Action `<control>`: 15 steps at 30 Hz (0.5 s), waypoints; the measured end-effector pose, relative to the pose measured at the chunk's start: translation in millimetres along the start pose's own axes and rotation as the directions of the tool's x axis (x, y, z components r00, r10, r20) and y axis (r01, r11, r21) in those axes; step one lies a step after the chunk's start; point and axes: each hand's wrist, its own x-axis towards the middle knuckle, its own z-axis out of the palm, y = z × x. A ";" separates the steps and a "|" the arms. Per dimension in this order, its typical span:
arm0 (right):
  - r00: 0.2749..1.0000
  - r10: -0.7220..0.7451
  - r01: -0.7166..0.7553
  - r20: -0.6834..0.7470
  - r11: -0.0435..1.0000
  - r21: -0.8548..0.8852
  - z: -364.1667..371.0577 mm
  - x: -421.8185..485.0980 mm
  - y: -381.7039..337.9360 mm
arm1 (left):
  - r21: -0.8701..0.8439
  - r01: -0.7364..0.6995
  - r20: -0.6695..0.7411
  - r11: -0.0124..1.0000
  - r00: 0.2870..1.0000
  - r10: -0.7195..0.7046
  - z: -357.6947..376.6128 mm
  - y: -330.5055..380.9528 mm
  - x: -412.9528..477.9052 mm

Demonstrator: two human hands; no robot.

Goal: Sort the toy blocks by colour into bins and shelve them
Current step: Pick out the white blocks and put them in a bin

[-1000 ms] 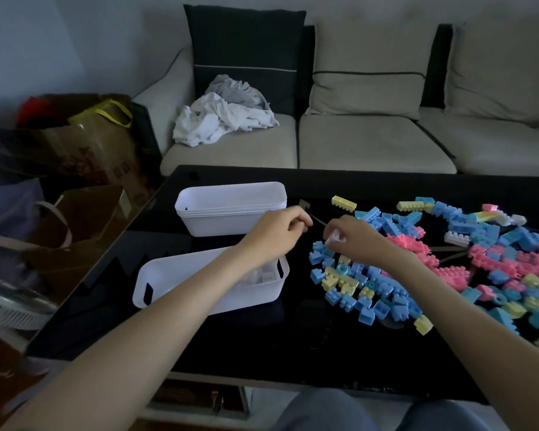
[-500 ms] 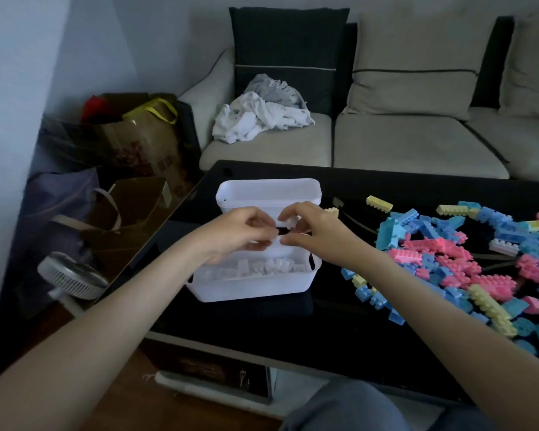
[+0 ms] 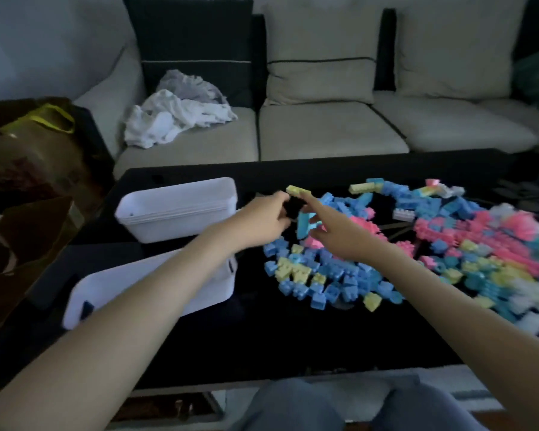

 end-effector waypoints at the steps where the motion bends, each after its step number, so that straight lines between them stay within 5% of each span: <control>1: 0.997 0.067 -0.068 -0.036 0.997 -0.041 -14.8 -8.7 26.3 | 0.013 -0.076 0.043 0.997 0.996 0.075 18.4 22.8 19.5; 6: 0.926 0.299 -0.345 -0.229 0.918 -0.195 -55.2 -25.7 118.6 | 0.156 -0.323 0.288 0.934 0.919 0.269 79.0 69.0 60.5; 9: 0.856 0.425 -0.504 -0.295 0.815 -0.287 -69.3 -31.5 155.3 | 0.203 -0.445 0.270 0.872 0.882 0.387 103.0 70.7 77.1; 15: 0.844 0.426 -0.534 -0.325 0.714 -0.453 -68.4 -11.9 180.5 | 0.340 -0.459 0.308 0.821 0.879 0.363 122.0 55.0 97.9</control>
